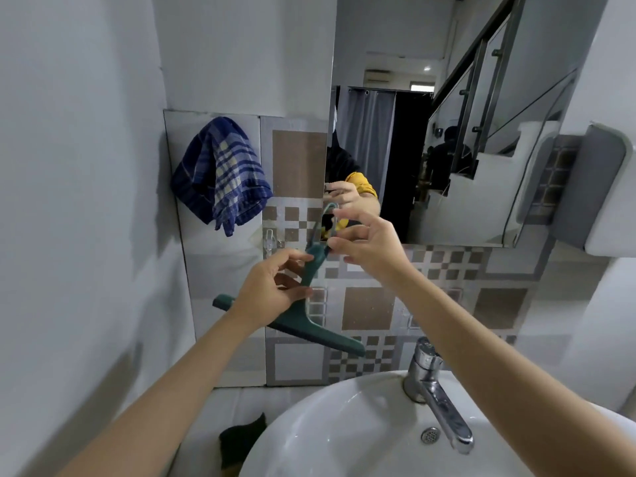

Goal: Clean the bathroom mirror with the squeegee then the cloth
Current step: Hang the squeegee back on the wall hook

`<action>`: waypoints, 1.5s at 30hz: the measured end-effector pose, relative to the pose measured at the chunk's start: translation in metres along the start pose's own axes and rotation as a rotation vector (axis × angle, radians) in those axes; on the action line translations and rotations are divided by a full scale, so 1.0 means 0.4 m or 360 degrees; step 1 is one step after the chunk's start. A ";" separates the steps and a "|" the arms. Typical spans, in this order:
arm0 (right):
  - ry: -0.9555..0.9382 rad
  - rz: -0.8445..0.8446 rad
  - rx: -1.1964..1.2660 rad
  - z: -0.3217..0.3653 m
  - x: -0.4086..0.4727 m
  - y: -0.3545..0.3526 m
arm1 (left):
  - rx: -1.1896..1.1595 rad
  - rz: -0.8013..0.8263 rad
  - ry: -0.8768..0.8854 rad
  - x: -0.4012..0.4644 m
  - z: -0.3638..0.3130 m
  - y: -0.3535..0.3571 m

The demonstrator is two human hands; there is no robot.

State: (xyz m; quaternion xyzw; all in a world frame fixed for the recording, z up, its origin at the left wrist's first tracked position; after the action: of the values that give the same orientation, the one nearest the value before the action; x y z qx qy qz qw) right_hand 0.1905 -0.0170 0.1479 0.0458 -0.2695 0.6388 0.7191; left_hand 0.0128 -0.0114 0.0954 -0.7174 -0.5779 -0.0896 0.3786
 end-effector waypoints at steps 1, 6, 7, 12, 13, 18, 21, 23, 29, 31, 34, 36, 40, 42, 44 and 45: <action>-0.0028 0.0003 -0.0021 -0.003 0.015 0.028 | 0.0002 -0.0048 -0.0009 -0.006 0.015 -0.007; -0.0099 0.0077 -0.0083 -0.019 0.080 0.146 | -0.0063 -0.0272 -0.0120 -0.025 0.101 -0.047; -0.0094 0.0105 -0.0095 -0.022 0.090 0.165 | -0.0064 -0.0315 -0.0135 -0.027 0.116 -0.054; -0.0064 0.0154 -0.0172 -0.063 0.120 0.231 | -0.0116 -0.0402 -0.0224 -0.036 0.180 -0.060; -0.0045 0.0153 -0.0180 -0.075 0.121 0.237 | -0.0123 -0.0399 -0.0237 -0.038 0.191 -0.058; 0.0024 0.0187 -0.0226 -0.134 0.106 0.261 | -0.0103 -0.0354 -0.0320 -0.063 0.249 -0.031; 0.0032 0.0209 -0.0254 -0.160 0.090 0.266 | -0.0114 -0.0320 -0.0357 -0.075 0.273 -0.012; 0.0032 0.0206 -0.0263 -0.167 0.087 0.266 | -0.0128 -0.0299 -0.0363 -0.075 0.277 -0.006; -0.0038 0.0136 -0.0396 -0.120 0.107 0.243 | 0.0031 -0.0297 -0.0368 -0.061 0.248 -0.041; -0.0139 0.0050 -0.0354 -0.076 0.118 0.231 | 0.0061 -0.0476 -0.0290 -0.049 0.203 -0.075; -0.0303 -0.0063 -0.0262 0.000 0.141 0.223 | 0.0062 -0.0888 -0.0005 -0.034 0.099 -0.132; -0.0387 -0.0131 -0.0205 0.053 0.160 0.221 | 0.0081 -0.1213 0.0241 -0.029 0.023 -0.174; -0.0520 -0.0228 -0.0109 0.154 0.213 0.221 | -0.0006 -0.1525 0.0334 0.010 -0.092 -0.251; -0.0540 -0.0210 -0.0083 0.192 0.250 0.230 | -0.0155 -0.1503 0.0029 0.043 -0.103 -0.279; -0.0524 -0.0150 -0.0130 0.216 0.285 0.244 | -0.0351 -0.1331 -0.0359 0.073 -0.084 -0.292; -0.0521 -0.0107 -0.0176 0.227 0.301 0.253 | -0.0458 -0.1190 -0.0505 0.088 -0.072 -0.294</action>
State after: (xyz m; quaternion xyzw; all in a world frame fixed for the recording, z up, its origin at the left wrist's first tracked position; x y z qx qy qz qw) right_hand 0.0696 0.0715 0.2507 0.1187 -0.4162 0.5825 0.6881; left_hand -0.0728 0.0022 0.1871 -0.5090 -0.8308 -0.1889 0.1225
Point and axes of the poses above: each hand's wrist, its own x-axis towards the middle knuckle, its own y-axis out of the palm, z = x × y, the point moved 4 cm from there along x, towards the middle knuckle, and after that the axes turned 1 degree about -z, right-handed, at the moved point
